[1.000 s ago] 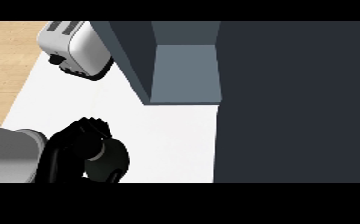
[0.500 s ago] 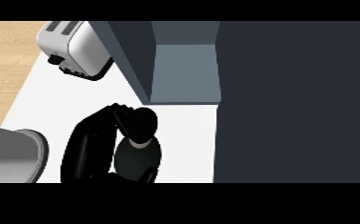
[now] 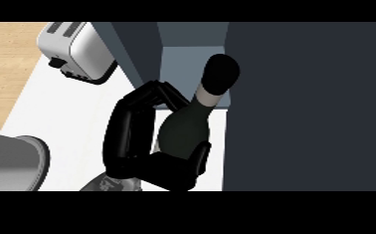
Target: Pick up the wine, place it into the cabinet and close the cabinet
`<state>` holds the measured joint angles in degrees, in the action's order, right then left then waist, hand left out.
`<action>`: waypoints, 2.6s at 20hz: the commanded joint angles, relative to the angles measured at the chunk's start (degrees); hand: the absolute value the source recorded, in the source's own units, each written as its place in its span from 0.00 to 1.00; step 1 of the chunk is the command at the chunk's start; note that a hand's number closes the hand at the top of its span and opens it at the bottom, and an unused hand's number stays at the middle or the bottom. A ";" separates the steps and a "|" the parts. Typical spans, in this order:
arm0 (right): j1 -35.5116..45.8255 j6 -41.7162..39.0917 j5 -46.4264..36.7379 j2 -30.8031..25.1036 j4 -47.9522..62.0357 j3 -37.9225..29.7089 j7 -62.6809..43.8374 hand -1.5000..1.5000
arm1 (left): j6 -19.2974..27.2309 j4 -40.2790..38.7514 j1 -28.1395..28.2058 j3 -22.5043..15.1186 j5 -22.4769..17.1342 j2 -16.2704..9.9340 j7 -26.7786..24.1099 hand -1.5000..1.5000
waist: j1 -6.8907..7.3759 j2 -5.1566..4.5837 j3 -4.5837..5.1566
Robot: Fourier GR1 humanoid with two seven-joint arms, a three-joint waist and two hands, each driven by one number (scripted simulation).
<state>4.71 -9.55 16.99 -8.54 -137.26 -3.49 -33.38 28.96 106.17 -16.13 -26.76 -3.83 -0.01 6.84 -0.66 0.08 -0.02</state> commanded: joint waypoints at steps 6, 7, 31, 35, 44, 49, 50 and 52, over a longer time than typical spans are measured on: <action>-4.90 -0.99 5.14 0.64 -8.67 -1.16 -1.43 0.00 | 13.57 -10.84 -14.18 -3.40 -1.37 0.01 0.52 1.00 | -0.67 -0.02 -0.01; -5.60 -2.25 5.94 -0.07 -8.48 -2.10 -0.87 0.00 | 12.95 -7.91 -9.31 -5.04 0.48 0.01 -0.25 1.00 | -0.13 0.03 0.00; 0.92 0.46 4.01 -0.34 -4.96 -1.41 -2.30 0.00 | 19.10 -29.84 -13.70 -7.63 -15.59 0.00 -22.22 1.00 | -0.44 -0.17 0.05; -4.31 -0.59 3.36 0.66 -8.34 -0.20 -1.34 0.00 | 16.39 -34.12 -12.20 -6.31 -14.61 0.01 -25.23 1.00 | -0.55 -0.11 0.03; -4.01 -2.86 7.59 -0.82 -5.95 -4.04 -0.46 0.00 | 17.26 -36.10 -14.71 -2.98 -12.44 0.01 -26.13 1.00 | -0.09 -0.03 0.01; 0.41 2.06 1.86 0.76 -7.83 1.03 -4.43 0.00 | 13.38 -40.20 -14.66 0.58 -15.75 0.00 -30.21 1.00 | 0.08 -0.08 0.06; -1.70 1.32 1.72 1.11 -8.20 1.09 -3.29 0.00 | 15.90 -39.30 -17.58 0.02 -15.86 0.00 -27.65 1.00 | -0.04 -0.04 0.04; -4.20 -0.51 5.17 0.36 -9.13 -1.27 -2.30 0.00 | 10.48 -39.46 -14.81 4.64 -17.00 -2.48 -29.04 1.00 | -0.02 0.01 0.03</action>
<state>4.55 -10.50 18.51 -8.93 -137.20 -4.56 -33.46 43.23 67.56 -31.27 -26.16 -19.60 -0.67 -21.86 -0.73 0.05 0.02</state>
